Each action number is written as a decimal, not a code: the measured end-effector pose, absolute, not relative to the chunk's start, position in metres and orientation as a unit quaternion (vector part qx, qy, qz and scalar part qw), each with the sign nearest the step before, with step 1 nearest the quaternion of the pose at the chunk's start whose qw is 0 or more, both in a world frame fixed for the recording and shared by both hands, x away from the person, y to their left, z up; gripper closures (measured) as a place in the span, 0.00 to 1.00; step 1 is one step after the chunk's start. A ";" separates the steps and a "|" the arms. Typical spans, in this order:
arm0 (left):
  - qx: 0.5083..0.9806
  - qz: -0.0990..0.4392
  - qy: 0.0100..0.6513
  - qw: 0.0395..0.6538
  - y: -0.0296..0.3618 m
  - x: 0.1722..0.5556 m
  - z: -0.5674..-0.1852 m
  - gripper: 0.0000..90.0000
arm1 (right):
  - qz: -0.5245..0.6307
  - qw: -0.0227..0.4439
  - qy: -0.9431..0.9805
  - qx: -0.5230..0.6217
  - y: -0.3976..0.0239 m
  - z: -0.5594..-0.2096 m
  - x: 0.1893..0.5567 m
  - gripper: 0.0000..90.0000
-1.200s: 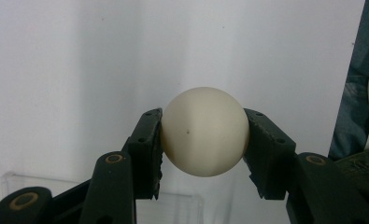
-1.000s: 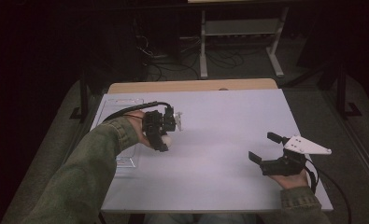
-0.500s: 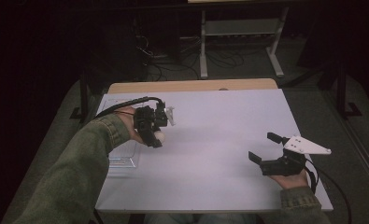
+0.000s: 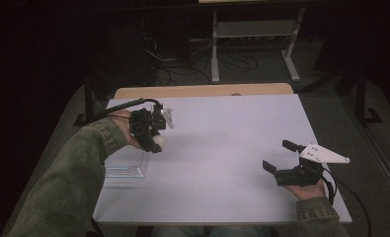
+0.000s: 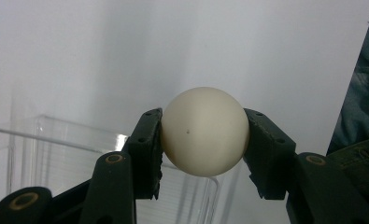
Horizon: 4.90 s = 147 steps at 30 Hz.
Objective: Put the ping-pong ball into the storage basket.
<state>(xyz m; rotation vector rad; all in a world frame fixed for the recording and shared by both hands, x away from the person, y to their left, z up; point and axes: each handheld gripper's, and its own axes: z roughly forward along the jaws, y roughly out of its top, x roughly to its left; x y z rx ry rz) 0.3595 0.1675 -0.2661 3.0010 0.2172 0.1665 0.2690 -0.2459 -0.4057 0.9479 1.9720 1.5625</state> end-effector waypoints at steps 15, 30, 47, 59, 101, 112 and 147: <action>0.992 0.058 0.095 0.063 0.191 0.362 -0.262 0.57 | 0.565 0.223 0.716 0.344 -0.246 -0.406 0.269 0.00; 0.990 0.058 0.117 0.057 0.212 0.365 -0.266 0.57 | 0.565 0.222 0.716 0.346 -0.245 -0.406 0.269 0.00; 0.988 0.054 0.134 0.048 0.228 0.369 -0.272 0.57 | 0.564 0.222 0.717 0.345 -0.245 -0.407 0.269 0.00; 0.987 0.047 0.147 0.045 0.239 0.373 -0.283 0.57 | 0.563 0.223 0.717 0.345 -0.245 -0.407 0.269 0.00; 0.988 0.016 0.147 0.039 0.251 0.382 -0.342 0.57 | 0.560 0.221 0.720 0.346 -0.245 -0.408 0.269 0.00; 0.989 0.015 0.142 0.029 0.248 0.384 -0.349 0.57 | 0.559 0.220 0.720 0.346 -0.245 -0.408 0.269 0.00; 0.988 -0.010 0.149 0.036 0.250 0.387 -0.372 0.50 | 0.559 0.221 0.720 0.346 -0.245 -0.408 0.269 0.00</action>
